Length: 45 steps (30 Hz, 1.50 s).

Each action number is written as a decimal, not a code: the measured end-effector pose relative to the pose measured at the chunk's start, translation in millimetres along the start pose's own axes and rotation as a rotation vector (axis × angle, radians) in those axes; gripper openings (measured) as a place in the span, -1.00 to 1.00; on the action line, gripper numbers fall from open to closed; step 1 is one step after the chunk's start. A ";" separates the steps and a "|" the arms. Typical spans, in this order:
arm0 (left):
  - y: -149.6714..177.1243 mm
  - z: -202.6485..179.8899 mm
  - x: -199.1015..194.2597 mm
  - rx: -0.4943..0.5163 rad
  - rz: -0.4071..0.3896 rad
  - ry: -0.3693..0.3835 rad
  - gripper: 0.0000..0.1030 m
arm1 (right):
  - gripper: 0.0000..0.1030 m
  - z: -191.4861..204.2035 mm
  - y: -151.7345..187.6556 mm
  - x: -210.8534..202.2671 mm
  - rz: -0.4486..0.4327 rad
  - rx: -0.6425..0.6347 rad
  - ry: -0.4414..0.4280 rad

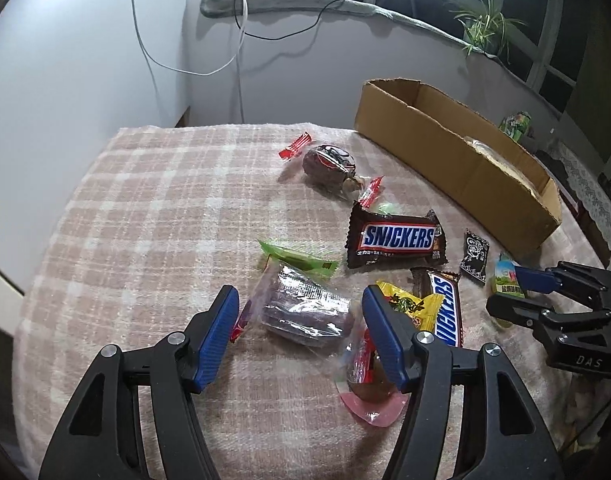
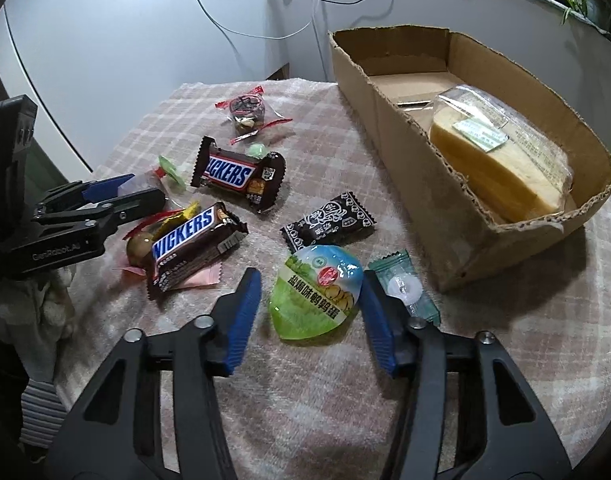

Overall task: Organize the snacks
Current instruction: 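Grasp the green jelly cup with the right tool while the left grasps a brown snack bag, then drop the jelly cup into the box with the right tool while the left drops the brown bag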

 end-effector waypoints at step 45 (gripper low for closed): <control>-57.4 -13.2 -42.9 -0.060 -0.194 0.073 -0.02 | -0.38 -18.2 -26.6 -84.1 -0.178 0.050 -0.110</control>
Point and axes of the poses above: each gripper's, at about its wrist camera, not at the fingertips, and x roughly the way its jaws point, z to its left, y to its underside, the point moved 2 cm from there along x, roughly the way its jaws point, and after that the axes turned 15 degrees about x, right-handed, at the moved point
